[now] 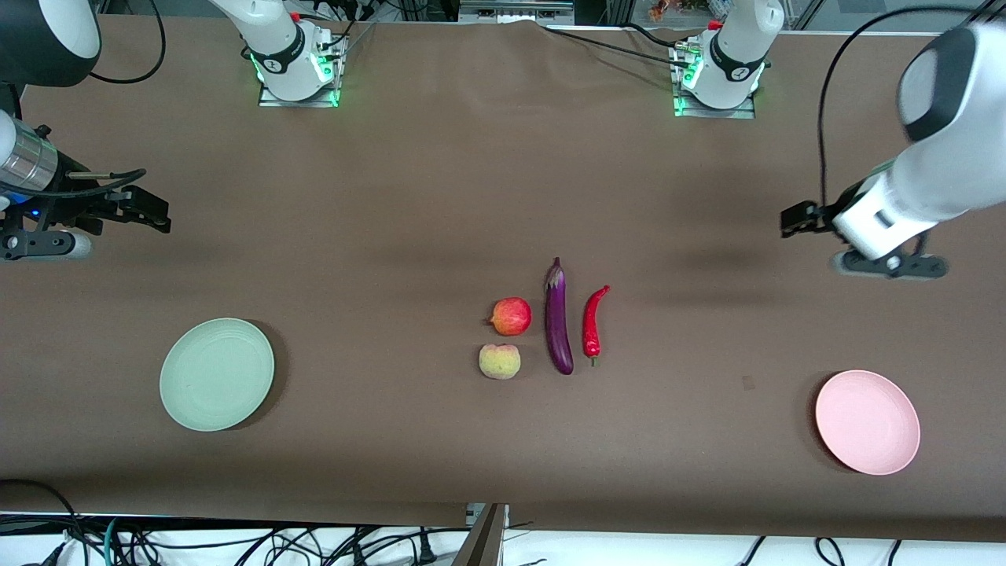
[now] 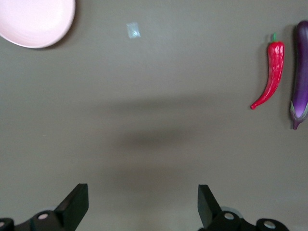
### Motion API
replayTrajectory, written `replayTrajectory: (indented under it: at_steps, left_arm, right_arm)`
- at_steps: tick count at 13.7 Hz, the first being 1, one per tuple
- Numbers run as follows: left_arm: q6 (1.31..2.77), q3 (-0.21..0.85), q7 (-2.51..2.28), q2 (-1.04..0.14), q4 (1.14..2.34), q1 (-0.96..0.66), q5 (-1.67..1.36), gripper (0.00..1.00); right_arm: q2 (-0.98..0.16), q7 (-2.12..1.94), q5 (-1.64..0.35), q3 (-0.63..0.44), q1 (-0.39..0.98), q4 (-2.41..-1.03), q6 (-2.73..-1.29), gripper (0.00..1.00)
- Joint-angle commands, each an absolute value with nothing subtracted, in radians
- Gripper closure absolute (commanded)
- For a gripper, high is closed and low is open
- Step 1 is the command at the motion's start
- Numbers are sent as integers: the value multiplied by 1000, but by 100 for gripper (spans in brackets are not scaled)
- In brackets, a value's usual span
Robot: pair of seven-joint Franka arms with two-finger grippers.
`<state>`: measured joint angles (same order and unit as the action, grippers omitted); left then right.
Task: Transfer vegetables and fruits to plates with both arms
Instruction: 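Grasp the red chili with the left gripper while the right gripper reaches the peach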
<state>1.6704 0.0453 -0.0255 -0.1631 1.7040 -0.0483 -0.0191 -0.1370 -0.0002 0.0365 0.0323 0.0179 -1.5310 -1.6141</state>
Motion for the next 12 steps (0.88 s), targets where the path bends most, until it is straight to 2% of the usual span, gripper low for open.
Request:
replayTrajectory:
  at_steps: [1, 9, 12]
  left_arm:
    - [1737, 41, -92, -259, 1672, -103, -57, 0]
    - [2195, 41, -190, -540, 1660, -339, -54, 0]
    - [2273, 40, -193, -612, 1660, -392, -55, 0]
  right_arm:
    - [-138, -11, 18, 35, 9, -1520, -1614, 0]
    - [-218, -6, 20, 34, 12, -1520, -1651, 0]
    - [-256, 8, 17, 35, 15, -1522, -1715, 0]
